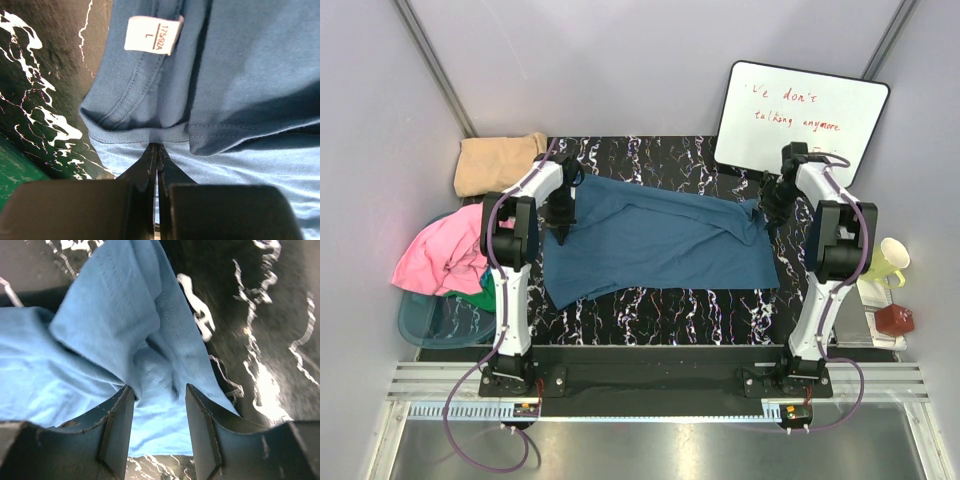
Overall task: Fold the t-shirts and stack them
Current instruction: Fold the flattened tshirt in 1/3 of the way
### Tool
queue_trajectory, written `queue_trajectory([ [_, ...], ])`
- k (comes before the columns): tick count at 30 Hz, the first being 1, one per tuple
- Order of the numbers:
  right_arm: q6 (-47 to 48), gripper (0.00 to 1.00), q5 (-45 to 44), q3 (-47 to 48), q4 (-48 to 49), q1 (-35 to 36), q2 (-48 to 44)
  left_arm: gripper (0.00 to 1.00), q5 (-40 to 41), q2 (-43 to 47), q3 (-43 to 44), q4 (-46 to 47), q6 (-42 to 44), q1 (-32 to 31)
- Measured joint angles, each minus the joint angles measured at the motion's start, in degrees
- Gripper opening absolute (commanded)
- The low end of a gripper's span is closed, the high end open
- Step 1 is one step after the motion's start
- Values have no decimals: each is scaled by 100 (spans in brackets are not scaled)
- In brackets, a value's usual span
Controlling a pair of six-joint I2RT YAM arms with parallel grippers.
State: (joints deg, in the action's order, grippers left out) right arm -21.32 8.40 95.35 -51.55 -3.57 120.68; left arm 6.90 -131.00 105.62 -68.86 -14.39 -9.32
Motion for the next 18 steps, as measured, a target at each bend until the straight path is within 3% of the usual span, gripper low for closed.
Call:
queue_trajectory([
  [10,63,54,264,-723,352,-114,-817,0,-20,0,0,0,0,-2],
  [18,46,49,304,-601,533,-223,-706,0,-22,0,0,2,2,-11],
])
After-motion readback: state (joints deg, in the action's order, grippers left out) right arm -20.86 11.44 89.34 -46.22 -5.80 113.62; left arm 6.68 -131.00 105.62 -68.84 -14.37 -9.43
